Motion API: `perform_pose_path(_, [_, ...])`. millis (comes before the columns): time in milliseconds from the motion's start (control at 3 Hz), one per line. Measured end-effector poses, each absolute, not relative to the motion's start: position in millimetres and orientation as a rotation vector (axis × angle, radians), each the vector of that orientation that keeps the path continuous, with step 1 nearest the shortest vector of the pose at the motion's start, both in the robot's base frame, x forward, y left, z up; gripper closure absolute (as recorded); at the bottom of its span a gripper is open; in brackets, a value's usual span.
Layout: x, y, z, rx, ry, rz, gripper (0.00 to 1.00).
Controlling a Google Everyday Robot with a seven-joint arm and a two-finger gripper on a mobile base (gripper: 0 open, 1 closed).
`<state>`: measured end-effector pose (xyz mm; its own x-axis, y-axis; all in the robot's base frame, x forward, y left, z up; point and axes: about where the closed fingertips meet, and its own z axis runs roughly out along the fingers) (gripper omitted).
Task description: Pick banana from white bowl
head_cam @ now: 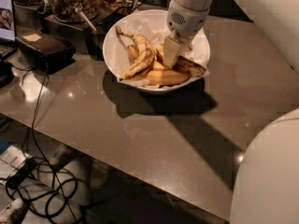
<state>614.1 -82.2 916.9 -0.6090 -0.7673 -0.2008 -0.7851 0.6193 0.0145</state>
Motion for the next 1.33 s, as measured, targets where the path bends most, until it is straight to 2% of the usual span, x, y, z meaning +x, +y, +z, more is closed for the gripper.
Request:
perform_pose_path(667, [608.1, -86.8, 947.7, -1.311, 2.532, 0.156, 1.00])
perform_pose_path(1333, [565.7, -84.8, 971.3, -1.388, 2.528, 0.114, 1.00])
